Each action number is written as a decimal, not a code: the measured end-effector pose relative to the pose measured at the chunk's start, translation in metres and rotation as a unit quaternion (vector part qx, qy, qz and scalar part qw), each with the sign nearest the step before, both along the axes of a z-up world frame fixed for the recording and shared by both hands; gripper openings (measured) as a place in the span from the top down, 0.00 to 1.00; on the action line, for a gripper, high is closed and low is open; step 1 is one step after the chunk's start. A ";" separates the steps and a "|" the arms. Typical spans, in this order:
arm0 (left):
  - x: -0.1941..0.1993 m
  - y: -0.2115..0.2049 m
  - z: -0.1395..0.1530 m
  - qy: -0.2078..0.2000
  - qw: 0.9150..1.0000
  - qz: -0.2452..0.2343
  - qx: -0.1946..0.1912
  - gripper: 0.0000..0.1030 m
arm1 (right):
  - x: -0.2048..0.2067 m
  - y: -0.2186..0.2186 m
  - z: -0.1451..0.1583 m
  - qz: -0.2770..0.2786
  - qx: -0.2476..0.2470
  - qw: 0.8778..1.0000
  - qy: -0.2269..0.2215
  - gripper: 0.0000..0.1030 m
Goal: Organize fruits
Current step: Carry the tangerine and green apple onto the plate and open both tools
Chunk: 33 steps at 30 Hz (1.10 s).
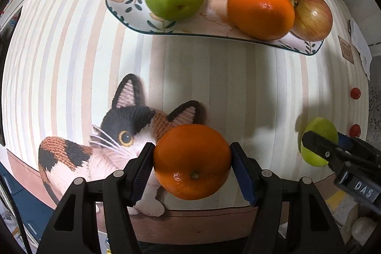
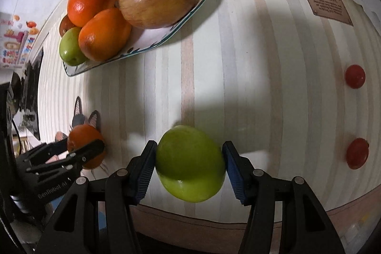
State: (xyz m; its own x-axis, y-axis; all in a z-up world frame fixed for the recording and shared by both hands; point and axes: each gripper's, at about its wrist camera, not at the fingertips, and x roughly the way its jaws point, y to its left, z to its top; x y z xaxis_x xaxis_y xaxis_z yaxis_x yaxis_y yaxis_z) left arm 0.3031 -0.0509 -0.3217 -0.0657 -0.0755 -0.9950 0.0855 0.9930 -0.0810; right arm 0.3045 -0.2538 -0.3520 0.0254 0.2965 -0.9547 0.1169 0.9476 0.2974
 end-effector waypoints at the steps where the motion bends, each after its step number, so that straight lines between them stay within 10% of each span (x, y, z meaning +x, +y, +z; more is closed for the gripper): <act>1: 0.004 0.005 -0.002 0.000 1.000 0.003 -0.003 0.40 | 0.000 0.005 0.001 0.009 -0.008 1.000 -0.002 0.43; 15: 0.091 0.101 0.079 -0.057 0.989 0.122 -0.069 0.40 | 0.030 0.022 0.046 -0.009 0.026 0.998 -0.048 0.43; 23: 0.153 0.122 0.052 -0.048 0.981 0.173 -0.079 0.40 | 0.103 -0.008 0.090 -0.048 0.024 0.994 -0.099 0.43; 33: 0.161 0.115 0.026 -0.014 0.976 0.196 -0.093 0.40 | 0.180 -0.022 0.062 -0.041 -0.039 0.995 -0.085 0.43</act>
